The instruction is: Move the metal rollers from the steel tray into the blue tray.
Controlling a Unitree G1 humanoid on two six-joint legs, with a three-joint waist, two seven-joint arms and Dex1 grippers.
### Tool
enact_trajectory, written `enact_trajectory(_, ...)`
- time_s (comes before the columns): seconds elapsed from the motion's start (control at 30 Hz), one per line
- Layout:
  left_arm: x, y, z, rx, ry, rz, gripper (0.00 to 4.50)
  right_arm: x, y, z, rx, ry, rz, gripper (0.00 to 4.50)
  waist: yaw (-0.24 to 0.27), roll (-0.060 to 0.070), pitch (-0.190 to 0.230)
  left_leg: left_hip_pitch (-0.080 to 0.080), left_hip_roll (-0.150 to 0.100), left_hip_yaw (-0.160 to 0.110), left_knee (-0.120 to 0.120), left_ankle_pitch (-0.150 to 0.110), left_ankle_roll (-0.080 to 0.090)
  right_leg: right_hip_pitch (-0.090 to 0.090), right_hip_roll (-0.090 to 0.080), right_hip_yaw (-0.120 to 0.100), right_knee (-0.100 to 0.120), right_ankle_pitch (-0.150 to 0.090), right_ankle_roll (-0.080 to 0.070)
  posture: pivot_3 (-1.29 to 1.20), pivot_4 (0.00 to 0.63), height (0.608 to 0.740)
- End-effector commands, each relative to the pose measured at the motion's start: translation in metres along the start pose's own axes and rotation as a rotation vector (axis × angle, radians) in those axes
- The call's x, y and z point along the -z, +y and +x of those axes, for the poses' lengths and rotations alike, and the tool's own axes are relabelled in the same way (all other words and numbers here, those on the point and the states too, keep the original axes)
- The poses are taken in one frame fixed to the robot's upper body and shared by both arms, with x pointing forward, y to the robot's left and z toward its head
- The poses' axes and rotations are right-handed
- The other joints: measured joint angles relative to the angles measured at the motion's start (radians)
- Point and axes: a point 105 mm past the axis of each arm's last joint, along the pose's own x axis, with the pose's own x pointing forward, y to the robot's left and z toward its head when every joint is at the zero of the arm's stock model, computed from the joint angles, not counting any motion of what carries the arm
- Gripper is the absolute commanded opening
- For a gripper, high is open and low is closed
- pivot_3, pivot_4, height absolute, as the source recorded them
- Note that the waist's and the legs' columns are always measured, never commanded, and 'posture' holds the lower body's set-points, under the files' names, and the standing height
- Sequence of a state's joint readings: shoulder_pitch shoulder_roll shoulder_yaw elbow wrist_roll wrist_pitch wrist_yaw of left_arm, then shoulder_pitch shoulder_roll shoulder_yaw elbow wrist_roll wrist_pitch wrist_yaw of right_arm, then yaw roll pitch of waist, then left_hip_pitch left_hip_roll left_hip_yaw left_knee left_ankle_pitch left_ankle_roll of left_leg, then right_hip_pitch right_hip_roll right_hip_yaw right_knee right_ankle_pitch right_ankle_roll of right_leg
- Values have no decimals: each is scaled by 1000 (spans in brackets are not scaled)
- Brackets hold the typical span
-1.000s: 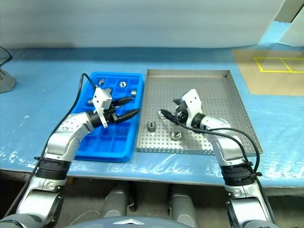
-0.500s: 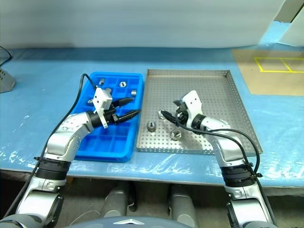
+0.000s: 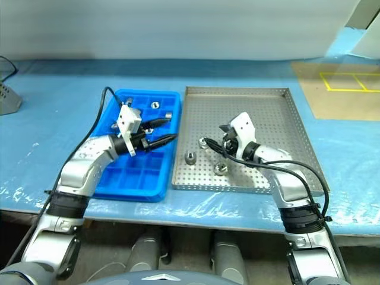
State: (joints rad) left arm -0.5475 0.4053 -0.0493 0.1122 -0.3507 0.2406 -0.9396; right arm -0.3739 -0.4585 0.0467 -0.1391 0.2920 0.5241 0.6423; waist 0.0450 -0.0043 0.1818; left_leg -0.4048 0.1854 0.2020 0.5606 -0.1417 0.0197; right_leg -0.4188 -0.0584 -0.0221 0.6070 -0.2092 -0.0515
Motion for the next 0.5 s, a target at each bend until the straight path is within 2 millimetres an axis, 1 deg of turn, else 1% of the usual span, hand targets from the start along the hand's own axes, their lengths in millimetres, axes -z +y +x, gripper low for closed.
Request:
enact_trajectory(0.03,-22,4,17,80,-40,91,3340,-12,-3,-13,12,-40,-46,3659,1,0,0,0,0,0,0,0,0,0,0,0,0,0,0,-209,150,740)
enact_trajectory(0.1,-30,5,33,128,-46,124,3340,-11,-6,-18,38,-35,-45,3659,-2,0,0,0,-1,0,1,-1,1,1,0,0,0,0,0,-235,150,740)
enact_trajectory(0.23,-39,-2,63,253,-40,186,3340,-10,-5,-23,79,-46,-33,3659,-7,0,0,0,-1,0,1,-1,2,1,0,0,0,0,0,-290,150,740)
enact_trajectory(0.33,-28,-7,79,347,42,263,3340,-6,-2,-26,109,-45,-20,3659,-17,0,0,0,-1,1,1,-1,2,0,0,0,-1,0,0,-336,150,740)
enact_trajectory(0.4,-16,-8,82,408,112,273,3340,-3,-2,-29,136,-40,-17,3659,-29,0,0,0,-1,1,0,-1,2,0,0,0,-1,0,0,-364,150,740)
enact_trajectory(0.5,1,0,84,404,214,305,3340,-1,0,-33,163,-39,-10,3659,-42,0,0,0,-1,1,1,-2,3,0,0,0,-2,0,0,-408,150,740)
